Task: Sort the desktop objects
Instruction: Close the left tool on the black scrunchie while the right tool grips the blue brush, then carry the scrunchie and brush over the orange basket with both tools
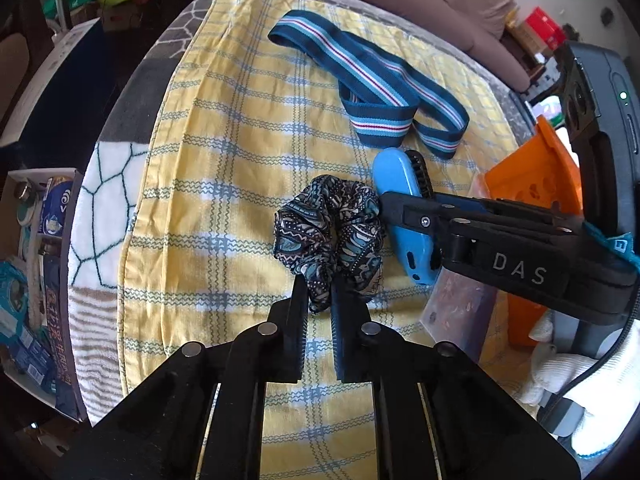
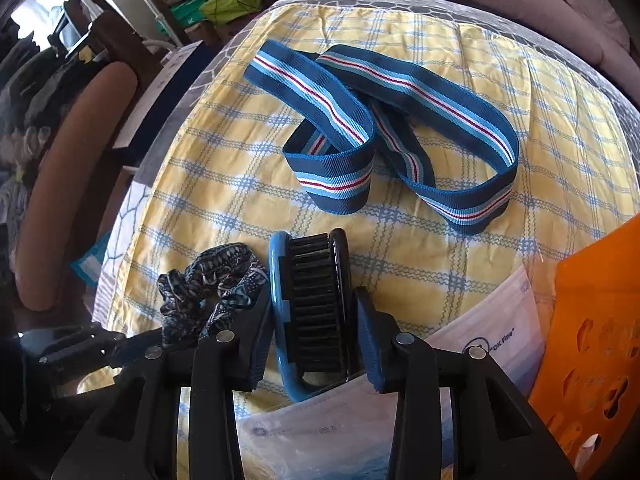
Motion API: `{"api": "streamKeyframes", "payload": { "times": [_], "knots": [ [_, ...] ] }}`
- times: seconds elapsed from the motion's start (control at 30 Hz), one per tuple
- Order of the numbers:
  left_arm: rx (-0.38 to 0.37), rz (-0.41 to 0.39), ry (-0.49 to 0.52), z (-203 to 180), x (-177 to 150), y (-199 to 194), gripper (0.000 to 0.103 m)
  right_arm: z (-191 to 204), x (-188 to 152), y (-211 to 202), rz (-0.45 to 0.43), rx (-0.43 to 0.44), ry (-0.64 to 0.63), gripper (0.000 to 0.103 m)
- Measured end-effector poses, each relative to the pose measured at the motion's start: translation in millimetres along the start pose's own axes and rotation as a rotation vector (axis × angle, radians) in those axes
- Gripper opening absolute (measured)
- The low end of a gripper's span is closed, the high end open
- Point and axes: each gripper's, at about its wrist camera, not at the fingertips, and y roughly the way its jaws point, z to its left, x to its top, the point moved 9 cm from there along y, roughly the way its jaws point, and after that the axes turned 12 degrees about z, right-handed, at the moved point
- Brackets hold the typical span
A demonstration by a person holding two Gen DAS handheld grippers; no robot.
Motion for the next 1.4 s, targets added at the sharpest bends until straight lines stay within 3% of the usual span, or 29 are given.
{"api": "streamKeyframes", "payload": {
  "times": [0.2, 0.5, 0.67, 0.83, 1.07, 1.23, 1.4],
  "knots": [
    [-0.081, -0.073, -0.003, -1.9, 5.0, -35.3, 0.008, 4.2, 0.8, -22.1, -0.058, 0.069, 0.019, 0.038],
    [-0.160, -0.146, -0.003, -11.9, 5.4, -73.7, 0.008, 7.3, 4.6, -62.3, -0.145, 0.096, 0.041, 0.037],
    [-0.134, -0.143, 0.031, -30.9, -5.2, -82.6, 0.008, 4.3, -1.5, -96.5, -0.180, 0.099, 0.035, 0.037],
    [-0.134, -0.159, 0.079, -72.9, -11.5, -101.4, 0.008, -12.8, -18.0, -142.4, -0.229, 0.102, 0.040, 0.037],
    [-0.139, -0.174, 0.197, -165.2, -18.5, -122.2, 0.008, -64.5, -52.9, -203.6, -0.301, 0.081, 0.090, 0.037],
    [-0.146, -0.133, 0.253, -228.0, -24.7, -102.3, 0.008, -115.6, -81.4, -227.9, -0.319, 0.065, 0.154, 0.037],
    [-0.104, -0.096, 0.305, -272.8, -29.1, -68.5, 0.008, -164.7, -105.8, -226.5, -0.306, 0.073, 0.223, 0.037]
  ]
}}
